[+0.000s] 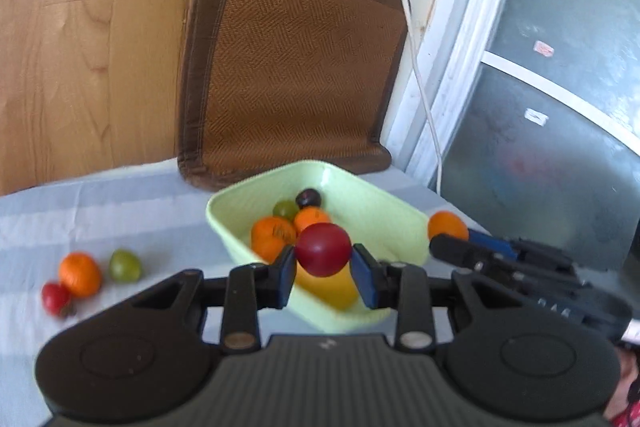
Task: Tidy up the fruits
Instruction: 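Carry both fruits over the basket and release them with both tools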
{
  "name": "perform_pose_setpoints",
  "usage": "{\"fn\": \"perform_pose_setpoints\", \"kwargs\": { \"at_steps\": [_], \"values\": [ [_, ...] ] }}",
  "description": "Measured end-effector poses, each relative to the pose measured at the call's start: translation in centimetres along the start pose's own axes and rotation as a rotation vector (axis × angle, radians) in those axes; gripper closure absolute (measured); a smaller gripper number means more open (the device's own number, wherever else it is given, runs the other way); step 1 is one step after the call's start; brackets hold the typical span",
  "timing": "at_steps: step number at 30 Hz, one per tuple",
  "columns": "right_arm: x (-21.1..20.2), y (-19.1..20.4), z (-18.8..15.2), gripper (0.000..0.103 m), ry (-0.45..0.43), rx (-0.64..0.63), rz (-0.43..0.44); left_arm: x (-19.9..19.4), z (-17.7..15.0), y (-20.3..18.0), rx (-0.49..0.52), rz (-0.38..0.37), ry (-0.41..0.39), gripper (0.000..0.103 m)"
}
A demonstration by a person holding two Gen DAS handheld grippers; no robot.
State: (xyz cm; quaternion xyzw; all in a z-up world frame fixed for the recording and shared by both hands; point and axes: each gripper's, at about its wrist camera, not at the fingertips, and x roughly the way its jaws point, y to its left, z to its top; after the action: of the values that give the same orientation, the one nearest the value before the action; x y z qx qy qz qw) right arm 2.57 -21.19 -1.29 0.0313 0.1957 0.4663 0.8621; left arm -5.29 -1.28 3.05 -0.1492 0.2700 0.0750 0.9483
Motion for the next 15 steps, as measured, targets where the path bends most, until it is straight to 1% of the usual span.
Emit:
{"fn": "perform_pose_setpoints", "kwargs": {
  "at_steps": [4, 7, 10, 11, 13, 14, 15],
  "values": [
    [2.3, -1.1, -0.6, 0.071, 0.024, -0.017, -0.04, 4.1, 1.7, -0.7, 0.003, -0.001, 0.051, 0.073],
    [2.3, -1.4, -1.2, 0.07, 0.007, -0.032, -0.041, 6.6, 2.1, -1.5, 0.008, -0.012, 0.081, 0.073],
    [2.2, -1.5, -1.2, 0.07, 0.0, -0.031, -0.035, 8.5, 2.0, -2.2, 0.009, -0.025, 0.101, 0.069],
    [2.3, -1.7, -1.2, 0.069, -0.002, -0.024, -0.033, 8.9, 1.9, -2.4, 0.01, -0.026, 0.107, 0.065],
    [2.2, -1.7, -1.0, 0.063, -0.013, -0.013, -0.037, 9.3, 1.7, -2.8, 0.018, -0.018, 0.106, 0.06],
    [2.1, -1.8, -1.0, 0.059, -0.023, -0.008, -0.044, 9.4, 1.7, -2.8, 0.02, -0.013, 0.102, 0.059],
    [2.0, -1.8, -1.0, 0.058, -0.027, 0.0, -0.045, 9.3, 1.7, -2.8, 0.019, -0.011, 0.102, 0.059]
  ]
}}
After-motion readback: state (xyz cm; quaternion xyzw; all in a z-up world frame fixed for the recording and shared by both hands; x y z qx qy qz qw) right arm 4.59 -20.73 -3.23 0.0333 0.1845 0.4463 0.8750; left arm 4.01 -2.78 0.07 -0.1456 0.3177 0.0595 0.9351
